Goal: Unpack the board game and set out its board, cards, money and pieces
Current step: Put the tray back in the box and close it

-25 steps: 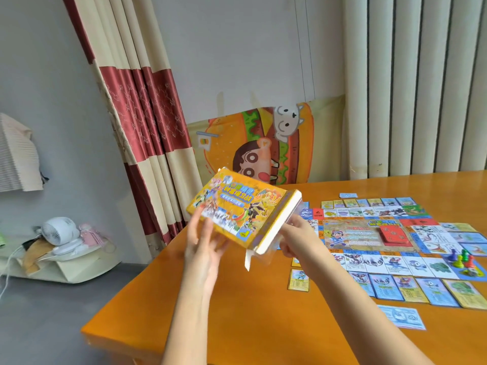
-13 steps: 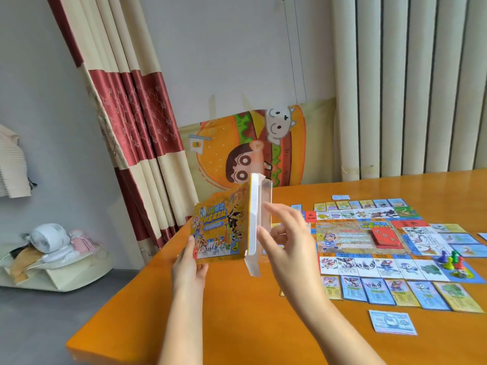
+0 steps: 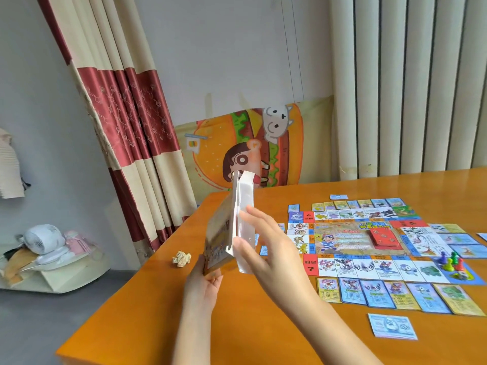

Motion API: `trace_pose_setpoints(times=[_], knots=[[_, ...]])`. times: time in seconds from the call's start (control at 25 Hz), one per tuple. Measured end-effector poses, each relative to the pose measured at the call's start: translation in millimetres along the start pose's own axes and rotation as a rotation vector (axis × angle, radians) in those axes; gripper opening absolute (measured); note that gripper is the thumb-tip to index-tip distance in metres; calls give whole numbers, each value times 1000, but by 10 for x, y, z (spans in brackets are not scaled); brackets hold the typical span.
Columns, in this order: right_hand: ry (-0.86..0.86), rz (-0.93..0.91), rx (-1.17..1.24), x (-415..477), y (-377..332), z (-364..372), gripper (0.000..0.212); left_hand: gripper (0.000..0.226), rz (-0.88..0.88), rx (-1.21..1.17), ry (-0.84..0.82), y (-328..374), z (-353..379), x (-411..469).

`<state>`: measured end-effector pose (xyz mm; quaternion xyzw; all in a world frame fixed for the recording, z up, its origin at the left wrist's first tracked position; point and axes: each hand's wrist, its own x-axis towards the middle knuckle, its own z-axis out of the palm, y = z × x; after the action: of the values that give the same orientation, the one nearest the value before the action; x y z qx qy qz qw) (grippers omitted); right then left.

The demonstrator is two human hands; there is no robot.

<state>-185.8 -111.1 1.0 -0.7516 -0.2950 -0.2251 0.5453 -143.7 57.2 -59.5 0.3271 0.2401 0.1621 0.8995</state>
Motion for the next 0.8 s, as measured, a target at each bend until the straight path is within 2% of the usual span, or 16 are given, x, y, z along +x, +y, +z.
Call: trace_pose_setpoints(times=[0.12, 0.24, 0.36, 0.52, 0.64, 0.8], knots=[[77, 89, 107, 49, -11, -34, 46, 25, 128, 4, -116, 67, -52, 37], [92, 272, 334, 102, -15, -123, 36, 39, 273, 112, -185, 208, -139, 71], [-7, 427, 566, 86, -33, -132, 21, 33, 393, 271, -120, 254, -194, 91], [30, 570, 753, 129, 21, -112, 5, 26, 564, 293, -33, 250, -162, 100], [54, 642, 1058, 155, 59, -148, 5, 29, 583, 301, -42, 299, -83, 78], [59, 570, 1198, 73, 57, -207, 12, 29, 516, 271, -53, 360, -123, 108]])
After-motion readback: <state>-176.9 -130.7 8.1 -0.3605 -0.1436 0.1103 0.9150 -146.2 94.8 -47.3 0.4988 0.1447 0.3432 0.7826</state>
